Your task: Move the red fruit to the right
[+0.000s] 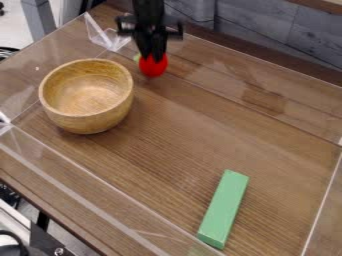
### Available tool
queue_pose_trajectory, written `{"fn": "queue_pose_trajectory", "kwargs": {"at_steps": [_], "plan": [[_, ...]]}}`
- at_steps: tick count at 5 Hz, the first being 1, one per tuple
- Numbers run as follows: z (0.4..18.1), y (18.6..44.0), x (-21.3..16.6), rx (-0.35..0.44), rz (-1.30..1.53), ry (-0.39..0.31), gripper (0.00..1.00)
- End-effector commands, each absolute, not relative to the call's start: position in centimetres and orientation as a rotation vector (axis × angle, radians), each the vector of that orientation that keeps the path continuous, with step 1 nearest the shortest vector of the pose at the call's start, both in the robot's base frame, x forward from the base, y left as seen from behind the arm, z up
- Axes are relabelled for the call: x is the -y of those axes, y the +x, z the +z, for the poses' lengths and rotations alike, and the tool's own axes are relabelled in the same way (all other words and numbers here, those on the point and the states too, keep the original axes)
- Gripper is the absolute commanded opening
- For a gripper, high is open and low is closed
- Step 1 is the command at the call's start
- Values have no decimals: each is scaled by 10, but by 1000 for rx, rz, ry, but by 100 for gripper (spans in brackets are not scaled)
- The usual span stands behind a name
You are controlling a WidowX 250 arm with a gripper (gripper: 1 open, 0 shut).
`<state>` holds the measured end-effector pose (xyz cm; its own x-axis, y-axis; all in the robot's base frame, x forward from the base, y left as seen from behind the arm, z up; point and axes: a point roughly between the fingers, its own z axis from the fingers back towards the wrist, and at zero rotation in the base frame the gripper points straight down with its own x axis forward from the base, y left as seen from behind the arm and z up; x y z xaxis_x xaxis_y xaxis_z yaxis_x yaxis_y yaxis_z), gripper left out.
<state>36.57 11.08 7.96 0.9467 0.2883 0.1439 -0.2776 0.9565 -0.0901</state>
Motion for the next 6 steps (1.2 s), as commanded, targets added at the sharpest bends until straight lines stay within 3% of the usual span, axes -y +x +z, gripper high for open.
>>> {"fn": "queue_pose_trajectory", "kwargs": {"at_steps": [1, 2, 3, 5, 6], "plan": [[128, 371, -89, 257, 241, -85, 0], [136, 369, -51, 260, 171, -107, 0], [131, 367, -6, 250, 86, -119, 0], [105, 363, 67, 209, -11, -111, 0], [88, 360, 84, 183, -10, -108, 0]]}}
